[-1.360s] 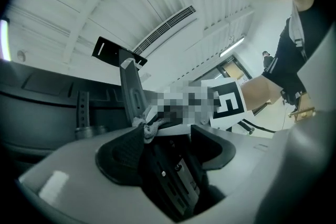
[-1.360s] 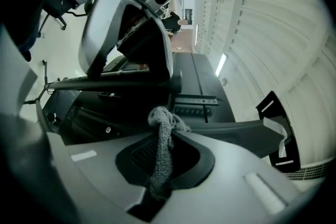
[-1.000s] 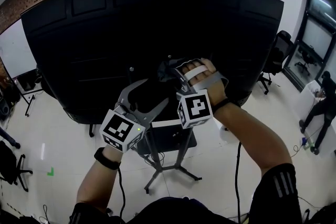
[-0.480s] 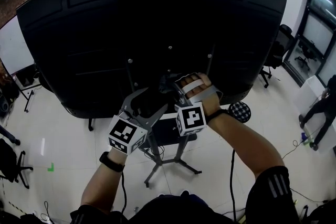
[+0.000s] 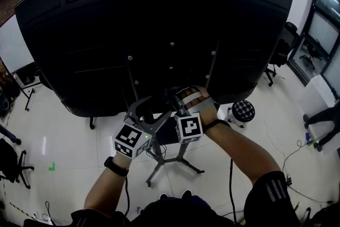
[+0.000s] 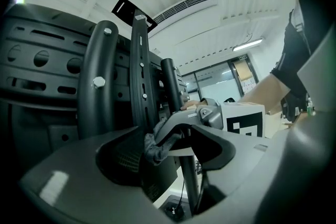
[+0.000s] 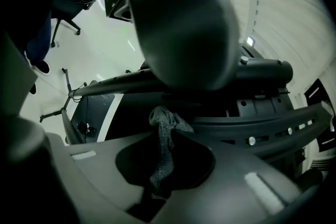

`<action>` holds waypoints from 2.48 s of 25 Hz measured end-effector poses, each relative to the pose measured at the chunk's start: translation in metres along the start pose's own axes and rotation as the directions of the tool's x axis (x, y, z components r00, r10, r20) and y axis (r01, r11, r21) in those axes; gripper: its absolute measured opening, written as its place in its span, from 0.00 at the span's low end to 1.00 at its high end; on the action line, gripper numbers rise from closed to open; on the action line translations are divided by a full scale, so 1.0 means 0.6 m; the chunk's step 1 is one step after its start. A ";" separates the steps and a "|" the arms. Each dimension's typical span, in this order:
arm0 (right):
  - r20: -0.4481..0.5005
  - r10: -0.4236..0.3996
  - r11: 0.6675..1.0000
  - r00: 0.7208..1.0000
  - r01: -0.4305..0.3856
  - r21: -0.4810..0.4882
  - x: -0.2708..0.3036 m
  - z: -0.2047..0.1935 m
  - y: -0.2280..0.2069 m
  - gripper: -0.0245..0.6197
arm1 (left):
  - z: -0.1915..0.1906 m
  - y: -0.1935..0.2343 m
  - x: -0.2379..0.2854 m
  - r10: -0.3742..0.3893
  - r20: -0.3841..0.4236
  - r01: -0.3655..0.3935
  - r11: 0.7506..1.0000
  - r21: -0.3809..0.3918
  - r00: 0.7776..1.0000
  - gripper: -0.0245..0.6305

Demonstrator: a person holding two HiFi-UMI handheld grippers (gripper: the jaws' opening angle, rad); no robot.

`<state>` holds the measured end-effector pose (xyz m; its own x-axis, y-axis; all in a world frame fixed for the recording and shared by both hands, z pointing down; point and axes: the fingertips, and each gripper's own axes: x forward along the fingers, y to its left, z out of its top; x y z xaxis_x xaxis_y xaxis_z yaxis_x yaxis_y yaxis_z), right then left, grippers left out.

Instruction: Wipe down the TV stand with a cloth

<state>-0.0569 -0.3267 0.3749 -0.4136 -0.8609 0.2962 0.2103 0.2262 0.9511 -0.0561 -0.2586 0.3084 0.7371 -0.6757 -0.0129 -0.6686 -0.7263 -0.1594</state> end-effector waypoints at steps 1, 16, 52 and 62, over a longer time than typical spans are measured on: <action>-0.001 0.010 1.000 1.000 -0.010 0.006 0.000 0.001 0.006 0.07 | -0.004 -0.001 0.001 0.000 -0.004 0.000 1.000 -0.003 1.000 0.50; 0.171 -0.199 0.903 0.965 0.113 0.414 -0.159 -0.019 -0.106 0.07 | 0.082 -0.038 0.025 -0.048 0.095 0.042 0.997 0.061 0.994 0.50; -0.066 -0.525 0.647 0.849 0.448 0.617 -0.260 -0.465 -0.263 0.07 | 0.235 -0.188 0.263 -0.192 0.178 0.160 0.971 0.178 0.965 0.48; 0.028 -0.551 0.636 0.834 0.398 0.661 -0.287 -0.417 -0.256 0.07 | 0.233 -0.199 0.258 -0.175 0.185 0.144 0.975 0.169 0.967 0.48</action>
<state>0.2038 -0.3275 0.1558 -0.4858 -0.8300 -0.2741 -0.6161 0.1027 0.7809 0.1518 -0.2590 0.1877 0.8480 -0.5031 -0.1669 -0.5290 -0.7844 -0.3238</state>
